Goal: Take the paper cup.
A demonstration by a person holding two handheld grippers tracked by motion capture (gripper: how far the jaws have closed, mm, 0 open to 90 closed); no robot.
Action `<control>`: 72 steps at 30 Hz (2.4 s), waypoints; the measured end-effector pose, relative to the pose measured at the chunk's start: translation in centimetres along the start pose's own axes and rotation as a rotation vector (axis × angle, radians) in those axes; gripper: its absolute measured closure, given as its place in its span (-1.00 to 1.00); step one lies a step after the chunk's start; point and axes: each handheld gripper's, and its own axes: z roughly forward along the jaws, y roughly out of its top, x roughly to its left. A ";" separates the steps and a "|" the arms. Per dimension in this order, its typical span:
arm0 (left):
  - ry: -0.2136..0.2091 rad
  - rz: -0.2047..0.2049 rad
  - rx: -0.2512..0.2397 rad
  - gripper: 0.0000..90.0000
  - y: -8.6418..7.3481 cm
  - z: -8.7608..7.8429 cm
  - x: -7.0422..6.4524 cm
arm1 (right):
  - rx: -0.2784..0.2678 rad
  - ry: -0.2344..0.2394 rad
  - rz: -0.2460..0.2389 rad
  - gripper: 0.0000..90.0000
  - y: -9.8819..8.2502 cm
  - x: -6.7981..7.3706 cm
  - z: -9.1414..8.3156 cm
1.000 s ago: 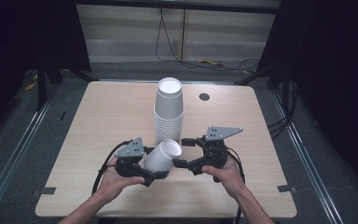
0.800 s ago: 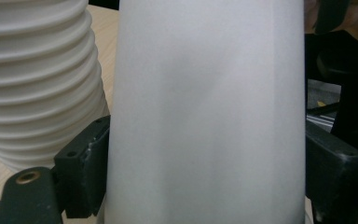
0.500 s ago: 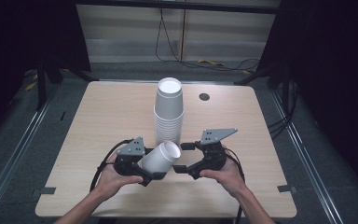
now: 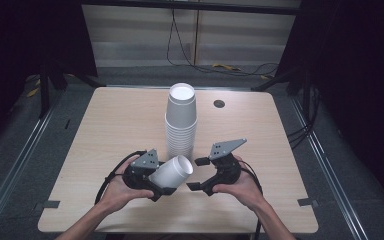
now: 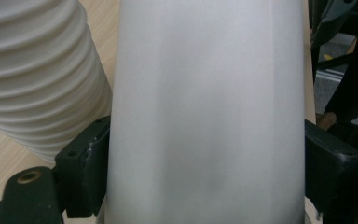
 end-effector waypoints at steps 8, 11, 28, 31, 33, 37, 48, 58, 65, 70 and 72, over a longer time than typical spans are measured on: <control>0.009 0.032 0.047 -0.64 0.0 0.3 -0.4 | 0.072 -0.006 -0.039 -0.67 -0.2 0.4 0.7; 0.011 0.044 0.055 -0.64 0.0 0.5 -0.5 | 0.098 -0.016 -0.058 -0.67 -0.3 0.4 0.8; 0.024 0.100 0.137 -0.64 -0.2 1.4 -0.9 | 0.225 -0.052 -0.101 -0.65 -0.8 0.6 2.0; 0.004 0.096 0.144 -0.64 -0.2 1.6 -0.9 | 0.241 -0.055 -0.107 -0.64 -0.8 0.7 2.1; 0.001 0.102 0.162 -0.64 -0.2 1.6 -1.0 | 0.256 -0.057 -0.113 -0.64 -0.8 0.7 2.2; -0.011 0.111 0.185 -0.64 -0.1 1.8 -1.2 | 0.279 -0.056 -0.124 -0.64 -0.9 0.7 2.5; -0.014 0.154 0.249 -0.65 0.0 2.5 -1.6 | 0.326 -0.047 -0.147 -0.62 -0.9 1.3 3.0; -0.039 0.169 0.279 -0.64 0.1 3.2 -2.0 | 0.350 -0.020 -0.159 -0.67 -0.9 1.6 3.6; -0.054 0.163 0.288 -0.65 0.3 3.4 -2.1 | 0.364 0.007 -0.169 -0.66 -0.8 1.7 4.0; -0.064 0.173 0.286 -0.64 0.3 3.6 -2.3 | 0.358 0.020 -0.178 -0.65 -0.3 1.9 4.5; -0.075 0.173 0.285 -0.65 0.4 3.4 -2.3 | 0.365 0.027 -0.180 -0.65 -0.1 2.1 4.7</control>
